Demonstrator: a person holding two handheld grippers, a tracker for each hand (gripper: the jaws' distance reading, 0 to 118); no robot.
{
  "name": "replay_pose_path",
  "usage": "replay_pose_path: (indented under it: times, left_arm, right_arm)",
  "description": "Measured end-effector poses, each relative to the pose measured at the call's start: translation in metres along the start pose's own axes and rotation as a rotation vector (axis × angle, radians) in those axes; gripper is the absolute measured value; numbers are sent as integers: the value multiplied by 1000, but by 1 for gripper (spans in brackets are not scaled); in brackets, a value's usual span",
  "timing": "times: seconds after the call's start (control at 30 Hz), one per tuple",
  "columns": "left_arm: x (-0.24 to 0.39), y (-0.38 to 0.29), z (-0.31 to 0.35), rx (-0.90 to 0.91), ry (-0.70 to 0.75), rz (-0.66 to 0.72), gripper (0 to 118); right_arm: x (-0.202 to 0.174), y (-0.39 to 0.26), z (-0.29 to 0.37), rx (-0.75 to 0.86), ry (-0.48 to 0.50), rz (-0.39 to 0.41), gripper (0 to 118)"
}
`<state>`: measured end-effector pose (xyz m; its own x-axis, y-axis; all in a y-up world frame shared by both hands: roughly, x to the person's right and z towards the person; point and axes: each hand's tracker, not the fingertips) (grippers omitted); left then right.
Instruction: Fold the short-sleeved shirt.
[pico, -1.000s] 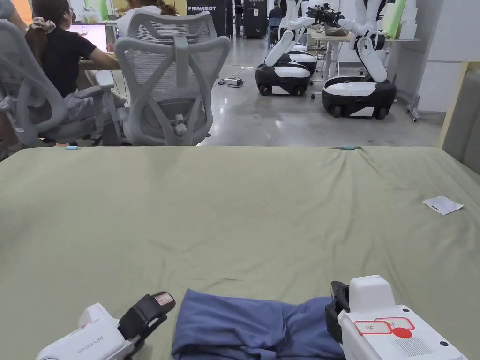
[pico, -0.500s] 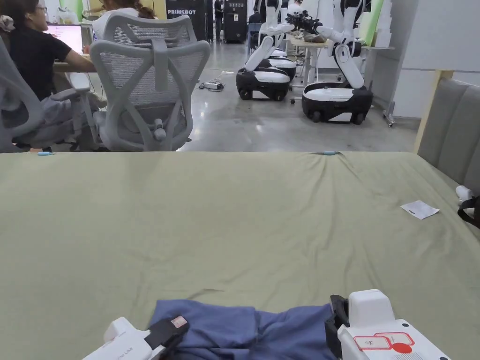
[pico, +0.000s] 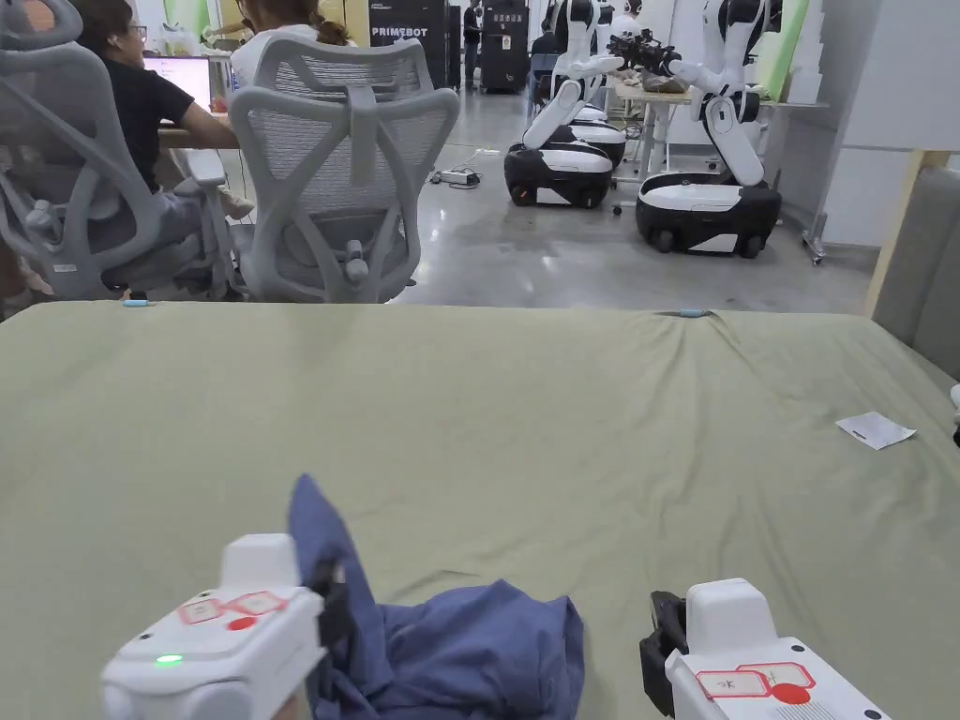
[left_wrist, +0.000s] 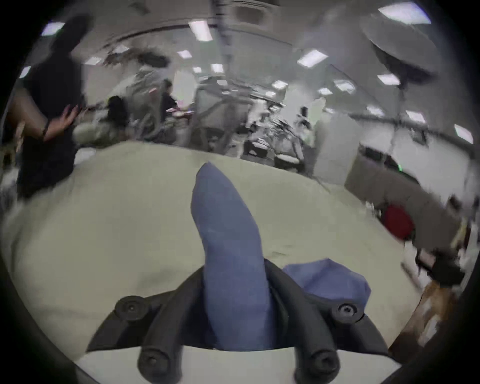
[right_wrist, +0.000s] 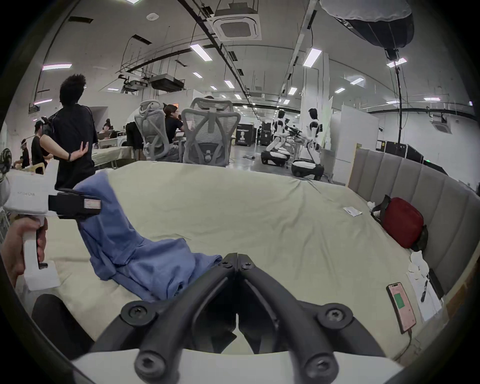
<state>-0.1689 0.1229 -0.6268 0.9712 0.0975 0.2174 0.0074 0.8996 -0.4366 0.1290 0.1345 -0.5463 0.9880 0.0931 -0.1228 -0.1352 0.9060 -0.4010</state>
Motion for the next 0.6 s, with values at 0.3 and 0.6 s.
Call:
replay_pose_path:
  times: [0.3,0.6]
  left_arm:
    - [154,-58,-75,-232,-143,-445,12]
    - [67,2,-33,-62,-340,247,92]
  right_arm:
    - [44,-15,16,-4,-62,-50,0]
    - [53,-16,9,-6,-49,-79,0]
